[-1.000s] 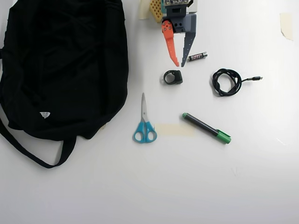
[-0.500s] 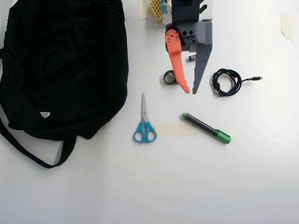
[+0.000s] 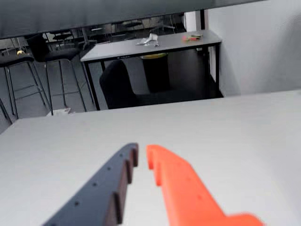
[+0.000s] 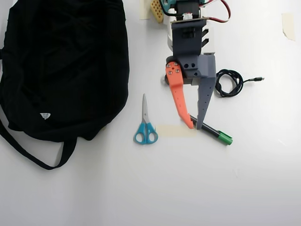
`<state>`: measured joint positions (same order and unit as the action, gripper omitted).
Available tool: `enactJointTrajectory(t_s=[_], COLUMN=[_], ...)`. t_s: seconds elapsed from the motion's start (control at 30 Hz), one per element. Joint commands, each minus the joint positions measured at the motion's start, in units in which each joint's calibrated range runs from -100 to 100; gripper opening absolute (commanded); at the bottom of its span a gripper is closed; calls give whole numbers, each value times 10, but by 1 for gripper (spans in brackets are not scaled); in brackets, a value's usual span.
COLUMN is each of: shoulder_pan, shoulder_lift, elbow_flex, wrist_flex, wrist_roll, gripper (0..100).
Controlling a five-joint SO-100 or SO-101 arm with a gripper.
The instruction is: Put the green marker into the black bag
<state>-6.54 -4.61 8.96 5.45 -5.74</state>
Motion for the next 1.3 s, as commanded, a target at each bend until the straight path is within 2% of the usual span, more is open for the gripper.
enactJointTrajectory(t_s=[0.0, 0.37, 0.53, 0.63, 0.67, 1.2, 1.27], shoulder_pan=[3, 18, 29, 26, 26, 13, 15], shoulder_lift=[29, 41, 37, 28, 27, 0, 0], elbow_flex=[-44, -35, -35, -39, -46, -46, -46], wrist_flex=[-30, -19, 88, 170, 188, 451, 479], wrist_roll=[3, 3, 4, 63, 66, 64, 46], gripper=[2, 2, 2, 2, 2, 2, 2])
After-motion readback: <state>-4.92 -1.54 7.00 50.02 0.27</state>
